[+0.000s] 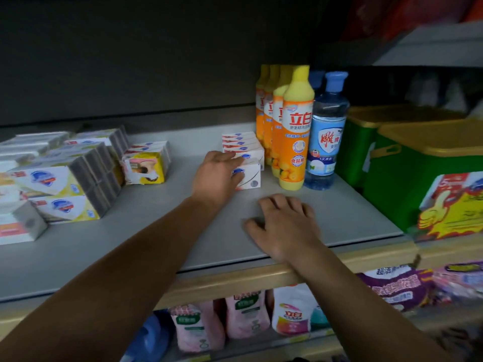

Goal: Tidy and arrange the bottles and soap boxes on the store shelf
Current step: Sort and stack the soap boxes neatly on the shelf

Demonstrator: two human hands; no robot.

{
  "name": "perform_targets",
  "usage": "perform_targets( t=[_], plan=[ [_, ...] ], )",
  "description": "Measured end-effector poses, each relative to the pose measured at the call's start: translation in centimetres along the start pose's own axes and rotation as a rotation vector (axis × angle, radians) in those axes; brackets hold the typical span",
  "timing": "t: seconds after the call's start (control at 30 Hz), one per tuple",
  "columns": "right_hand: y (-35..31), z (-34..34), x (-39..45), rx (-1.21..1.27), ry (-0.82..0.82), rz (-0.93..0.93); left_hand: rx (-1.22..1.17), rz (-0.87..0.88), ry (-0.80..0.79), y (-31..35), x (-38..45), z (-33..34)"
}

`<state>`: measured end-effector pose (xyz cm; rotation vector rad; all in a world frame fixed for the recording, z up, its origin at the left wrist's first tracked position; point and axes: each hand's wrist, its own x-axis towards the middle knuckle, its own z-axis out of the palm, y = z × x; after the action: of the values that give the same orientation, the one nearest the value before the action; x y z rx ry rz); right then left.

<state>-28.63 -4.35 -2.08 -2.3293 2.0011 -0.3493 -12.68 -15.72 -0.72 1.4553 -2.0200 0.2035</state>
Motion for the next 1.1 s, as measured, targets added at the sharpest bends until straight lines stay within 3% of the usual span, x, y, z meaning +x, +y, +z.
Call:
perform_targets(
  t=[0.2,0.9,1.1],
  plan=[
    [0.0,0.3,0.1,0.026,0.018,-0.006,0.1,0.043,0.019,0.0,1.9,1.3],
    [0.1,0.1,0.1,0.053,0.022,-0.014,0.078,-0.035,-0.012,0.4,3.8,2.8],
    [0.2,-0.1,0.0,0.081,0.018,0.001,0.131,-0.033,-0.159,1.0,4.1,1.1]
  ],
)
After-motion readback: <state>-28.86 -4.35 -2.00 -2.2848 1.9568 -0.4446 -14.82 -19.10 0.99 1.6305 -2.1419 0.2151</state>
